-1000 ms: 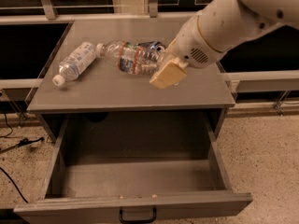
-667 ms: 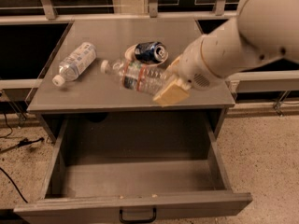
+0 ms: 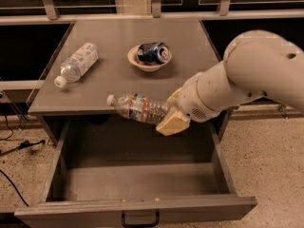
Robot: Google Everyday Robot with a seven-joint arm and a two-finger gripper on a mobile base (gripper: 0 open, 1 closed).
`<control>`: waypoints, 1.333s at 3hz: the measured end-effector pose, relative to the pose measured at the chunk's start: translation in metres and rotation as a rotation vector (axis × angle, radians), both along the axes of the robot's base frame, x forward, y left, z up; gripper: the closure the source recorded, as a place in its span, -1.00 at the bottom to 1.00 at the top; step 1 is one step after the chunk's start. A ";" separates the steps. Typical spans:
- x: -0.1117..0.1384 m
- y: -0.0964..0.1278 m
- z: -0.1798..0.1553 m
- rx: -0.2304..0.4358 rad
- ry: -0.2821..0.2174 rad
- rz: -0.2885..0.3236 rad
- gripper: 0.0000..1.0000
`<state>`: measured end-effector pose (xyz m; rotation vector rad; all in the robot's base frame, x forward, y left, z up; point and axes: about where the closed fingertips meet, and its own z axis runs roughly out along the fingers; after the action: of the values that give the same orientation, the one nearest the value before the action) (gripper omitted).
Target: Place water bottle into top drawer
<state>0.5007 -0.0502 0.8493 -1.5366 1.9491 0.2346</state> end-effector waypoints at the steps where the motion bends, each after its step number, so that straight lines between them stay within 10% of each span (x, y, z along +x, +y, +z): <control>1: -0.003 0.001 -0.001 -0.002 -0.002 0.006 1.00; 4: -0.060 0.014 -0.030 0.018 -0.057 0.157 1.00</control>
Offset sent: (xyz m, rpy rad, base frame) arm -0.0103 0.0016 0.0050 0.0034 -0.0341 0.0212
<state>0.4408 -0.0365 0.8194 -1.6686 1.7798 0.2706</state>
